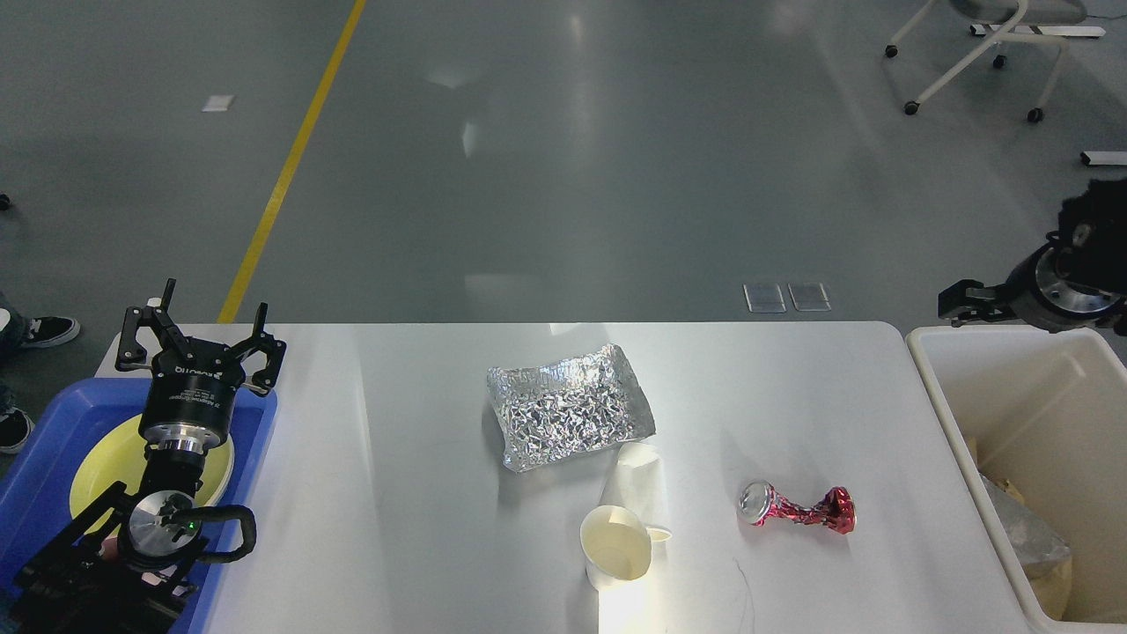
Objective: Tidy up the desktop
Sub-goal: 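Raise the right gripper from the bin and move to the crumpled foil tray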
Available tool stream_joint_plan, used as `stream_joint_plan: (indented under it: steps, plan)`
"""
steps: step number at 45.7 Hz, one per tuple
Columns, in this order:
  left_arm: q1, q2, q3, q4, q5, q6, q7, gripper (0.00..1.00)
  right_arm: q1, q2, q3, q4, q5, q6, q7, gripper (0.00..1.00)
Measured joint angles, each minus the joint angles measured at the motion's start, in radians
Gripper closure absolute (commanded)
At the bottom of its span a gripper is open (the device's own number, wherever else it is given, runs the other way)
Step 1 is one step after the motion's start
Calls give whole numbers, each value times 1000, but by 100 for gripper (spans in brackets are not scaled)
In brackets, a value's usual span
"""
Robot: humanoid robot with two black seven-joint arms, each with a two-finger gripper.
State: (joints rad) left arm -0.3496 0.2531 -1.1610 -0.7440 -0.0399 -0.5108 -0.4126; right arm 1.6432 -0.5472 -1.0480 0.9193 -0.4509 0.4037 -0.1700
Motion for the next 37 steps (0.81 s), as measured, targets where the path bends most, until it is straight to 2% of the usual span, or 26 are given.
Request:
stream_joint_plan:
  steps: [10, 17, 28, 37]
  plan:
    - [0, 0, 1, 0, 0, 0, 0, 3, 399, 115, -70, 258, 88, 279, -2, 0]
    - [0, 0, 1, 0, 0, 0, -1, 3, 608, 151, -82, 395, 195, 410, -2, 0]
    - [1, 0, 1, 0, 0, 0, -2, 3, 867, 237, -86, 686, 248, 451, -3, 0]
    - [1, 0, 1, 0, 0, 0, -2, 3, 945, 316, -78, 755, 351, 446, -3, 0]
